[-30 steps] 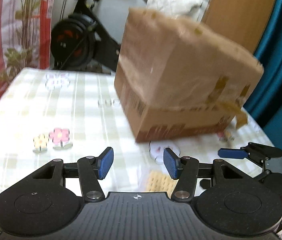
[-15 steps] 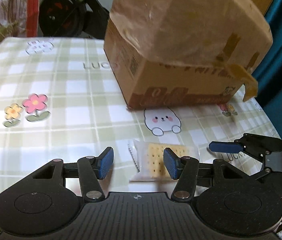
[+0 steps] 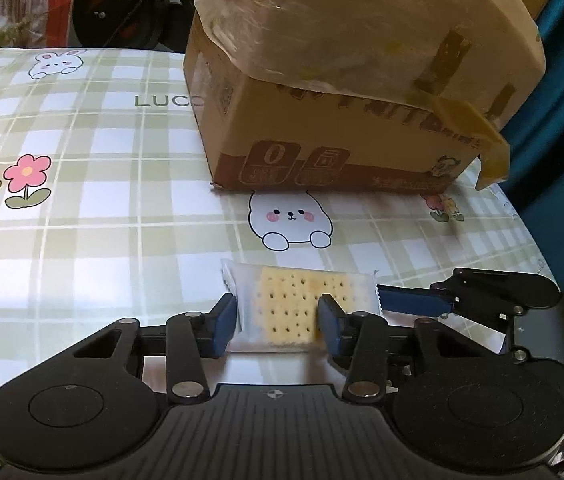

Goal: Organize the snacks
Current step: 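Lift the cracker packet with the left tool and open it over the box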

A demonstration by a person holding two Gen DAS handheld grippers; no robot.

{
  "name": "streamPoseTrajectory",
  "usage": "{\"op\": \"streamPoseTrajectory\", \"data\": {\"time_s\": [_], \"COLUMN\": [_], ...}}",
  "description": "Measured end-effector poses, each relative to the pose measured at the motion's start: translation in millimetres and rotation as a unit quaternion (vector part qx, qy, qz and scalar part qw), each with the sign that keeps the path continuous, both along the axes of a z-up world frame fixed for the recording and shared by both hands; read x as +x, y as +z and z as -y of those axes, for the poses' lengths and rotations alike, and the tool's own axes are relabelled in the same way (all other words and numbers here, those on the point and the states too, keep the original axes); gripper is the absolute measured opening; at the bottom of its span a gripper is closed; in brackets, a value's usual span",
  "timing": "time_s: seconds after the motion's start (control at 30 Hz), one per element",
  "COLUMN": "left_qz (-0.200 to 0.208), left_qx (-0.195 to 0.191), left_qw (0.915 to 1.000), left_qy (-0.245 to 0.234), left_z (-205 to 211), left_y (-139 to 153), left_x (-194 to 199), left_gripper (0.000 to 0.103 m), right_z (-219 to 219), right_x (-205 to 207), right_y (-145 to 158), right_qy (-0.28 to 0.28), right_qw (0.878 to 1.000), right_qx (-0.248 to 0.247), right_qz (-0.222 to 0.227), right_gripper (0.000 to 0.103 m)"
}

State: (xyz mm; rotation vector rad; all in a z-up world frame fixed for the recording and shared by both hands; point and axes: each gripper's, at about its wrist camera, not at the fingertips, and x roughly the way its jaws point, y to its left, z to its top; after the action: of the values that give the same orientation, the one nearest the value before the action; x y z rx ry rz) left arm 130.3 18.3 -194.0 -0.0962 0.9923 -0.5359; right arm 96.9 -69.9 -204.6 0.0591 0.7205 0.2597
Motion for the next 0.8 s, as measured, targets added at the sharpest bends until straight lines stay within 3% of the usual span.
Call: {"op": "streamPoseTrajectory", "data": {"time_s": [0.2,0.37,0.53,0.8], "left_qz": [0.008,0.037,0.082,0.181], "left_qx": [0.0,-0.013,-0.034,-0.063], "left_qw": [1.0,0.9992,0.996,0.981], "left_qy": [0.002,-0.002,-0.011,-0.03], "left_z": [9,21,39,66], "left_y": [8,32,67,140], "left_x": [-3,-4,-7,-14], "left_gripper": [0.042,0.041,0.041,0.041], "right_z": [6,21,44,81], "right_x": [-5,-14,-26,-43], "right_y": [3,24,61,141], "right_qy": [0.0,-0.007,-0.011,-0.001], "right_qw": [1.0,0.999,0.995,0.977], "right_qx": [-0.005,-0.015,-0.041,-0.098], "right_qz": [0.007,0.043,0.095,0.188], "right_gripper": [0.044,0.041,0.039,0.038]}}
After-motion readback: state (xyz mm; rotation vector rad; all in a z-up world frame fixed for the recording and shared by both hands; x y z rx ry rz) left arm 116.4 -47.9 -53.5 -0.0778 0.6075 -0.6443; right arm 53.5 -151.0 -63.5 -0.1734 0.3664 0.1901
